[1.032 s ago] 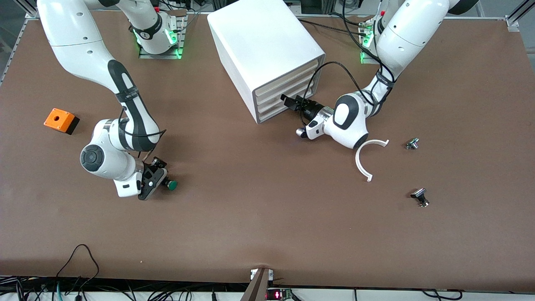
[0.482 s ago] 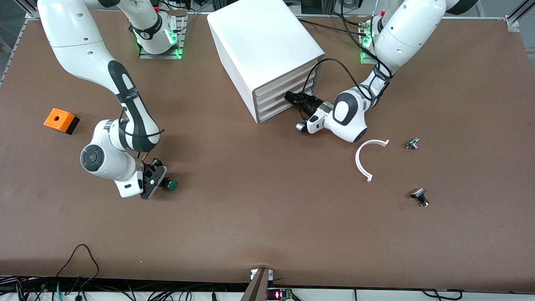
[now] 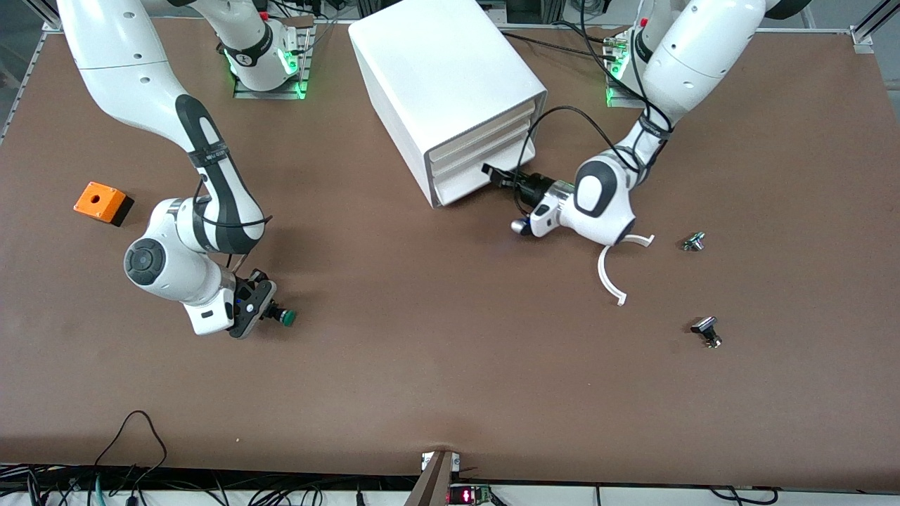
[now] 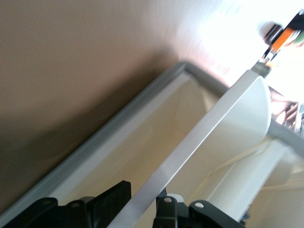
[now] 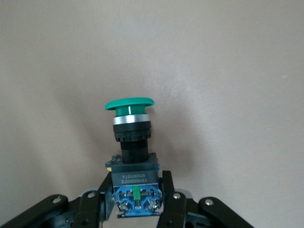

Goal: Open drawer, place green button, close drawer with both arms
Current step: 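Hook the bottom drawer handle with the left gripper and pull it open, then lift the green button with the right gripper while the left gripper withdraws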

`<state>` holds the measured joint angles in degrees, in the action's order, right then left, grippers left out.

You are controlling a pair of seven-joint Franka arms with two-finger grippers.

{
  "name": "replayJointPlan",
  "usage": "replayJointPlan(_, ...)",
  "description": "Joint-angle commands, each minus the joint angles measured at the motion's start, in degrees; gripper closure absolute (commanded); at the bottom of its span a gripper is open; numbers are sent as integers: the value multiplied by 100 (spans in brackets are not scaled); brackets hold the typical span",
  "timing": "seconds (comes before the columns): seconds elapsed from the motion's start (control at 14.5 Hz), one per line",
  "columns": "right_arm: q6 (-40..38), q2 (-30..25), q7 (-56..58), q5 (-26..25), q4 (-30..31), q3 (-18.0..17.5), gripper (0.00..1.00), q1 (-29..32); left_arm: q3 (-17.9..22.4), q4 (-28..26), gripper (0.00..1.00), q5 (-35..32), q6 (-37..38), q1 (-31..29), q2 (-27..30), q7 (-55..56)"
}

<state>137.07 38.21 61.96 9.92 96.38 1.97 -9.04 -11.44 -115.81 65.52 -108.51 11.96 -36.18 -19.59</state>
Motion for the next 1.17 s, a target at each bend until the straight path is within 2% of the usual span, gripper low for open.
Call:
replayJointPlan(0.0,-40,-235,9,107,39,-56,70,43,562,357,100,23,-566,26,-143,175)
replayJointPlan(0.21,-40,-357,18,116,22,-135,71,52,827,621,100,14,-566,0,-144,175)
replayJointPlan(0.28,-66,-375,9,116,-83,-179,71,52,854,726,96,5,-575,-26,-152,184)
replayJointPlan(0.41,-127,-376,17,116,-259,-205,71,52,924,849,76,-48,-575,-71,-144,184)
replayJointPlan(0.55,-128,-384,9,116,-443,-363,71,69,924,850,2,-39,-593,-132,-74,193)
replayJointPlan(0.69,-128,-376,9,116,-602,-425,71,69,924,850,0,-48,-715,-150,14,193)
replayJointPlan(0.83,-128,-367,-44,142,-708,-609,71,78,889,823,0,-161,-1145,-150,172,158)
replayJointPlan(0.96,-128,-358,-175,256,-726,-714,71,96,872,928,0,-1359,-1234,-167,269,123)
replayJointPlan(1.1,-128,-349,-176,335,-760,-855,71,96,863,1175,0,-2460,-1479,-429,619,131)
